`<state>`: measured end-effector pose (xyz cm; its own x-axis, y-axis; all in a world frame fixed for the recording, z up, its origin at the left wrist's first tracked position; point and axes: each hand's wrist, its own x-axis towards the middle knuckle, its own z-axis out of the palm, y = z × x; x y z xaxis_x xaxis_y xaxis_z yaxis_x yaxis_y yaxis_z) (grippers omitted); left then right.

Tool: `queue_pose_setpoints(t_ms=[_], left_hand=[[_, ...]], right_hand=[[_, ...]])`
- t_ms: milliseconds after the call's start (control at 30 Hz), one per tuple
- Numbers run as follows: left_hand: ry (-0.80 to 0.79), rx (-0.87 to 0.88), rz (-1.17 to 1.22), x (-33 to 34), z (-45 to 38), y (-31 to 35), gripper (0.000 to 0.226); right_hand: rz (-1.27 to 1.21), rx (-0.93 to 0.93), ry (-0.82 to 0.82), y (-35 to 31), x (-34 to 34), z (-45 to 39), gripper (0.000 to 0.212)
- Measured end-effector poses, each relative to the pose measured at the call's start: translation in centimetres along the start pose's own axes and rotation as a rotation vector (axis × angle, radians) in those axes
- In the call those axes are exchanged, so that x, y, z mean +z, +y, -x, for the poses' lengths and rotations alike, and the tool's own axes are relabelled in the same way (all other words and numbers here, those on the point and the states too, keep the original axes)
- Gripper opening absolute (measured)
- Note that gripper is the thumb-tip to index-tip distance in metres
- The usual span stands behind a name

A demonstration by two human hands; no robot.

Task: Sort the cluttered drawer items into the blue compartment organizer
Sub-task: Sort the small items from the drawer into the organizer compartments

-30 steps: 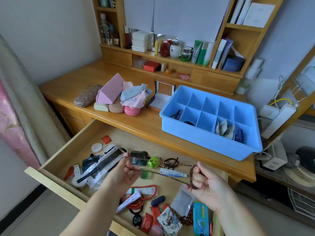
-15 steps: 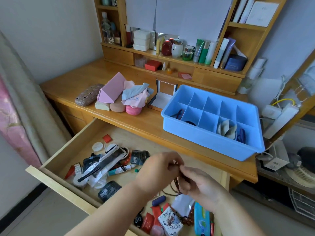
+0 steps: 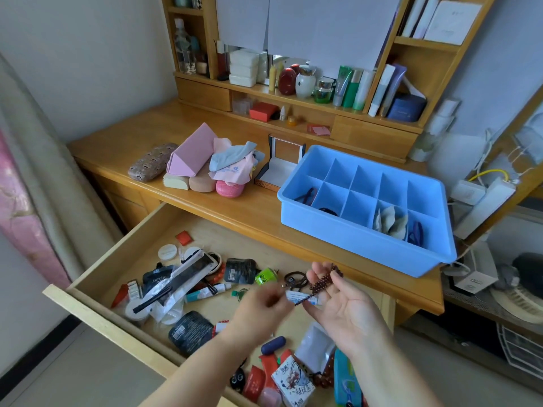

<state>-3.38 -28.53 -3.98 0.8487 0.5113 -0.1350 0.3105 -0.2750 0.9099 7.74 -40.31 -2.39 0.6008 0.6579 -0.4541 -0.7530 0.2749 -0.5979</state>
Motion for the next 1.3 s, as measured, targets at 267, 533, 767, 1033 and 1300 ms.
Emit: queue_pose_setpoints(t_ms=[267,533,767,1033,1300], left_hand=[[0.086,0.306,-0.303,-0.4,-0.7,4.4,0.019],[-0.439,-0.214,0.769,-1.0,-0.7,3.3,0.052],[-0.112,-0.153,0.609,0.4,-1.0,3.2,0.037],[-0.097,-0.171,0.921,0.6,-2.6,2.4,0.044],[0.128,-0.245,0.271,-2.5,-2.9,-5.2,0.038]], right_hand=[[0.57,0.092,-0.226,-0.8,0.1,1.5,0.025],[0.373,0.205,-0.265,-2.4,-0.2,1.9,0.004],[0.567,0.081,-0.199,-2.6,0.1,1.6,0.007],[1.482,-0.41,-0.209,-7.3,3.5,1.0,0.028],[1.558,-0.712,0.069,-15.7,8.4,-6.0,0.028]])
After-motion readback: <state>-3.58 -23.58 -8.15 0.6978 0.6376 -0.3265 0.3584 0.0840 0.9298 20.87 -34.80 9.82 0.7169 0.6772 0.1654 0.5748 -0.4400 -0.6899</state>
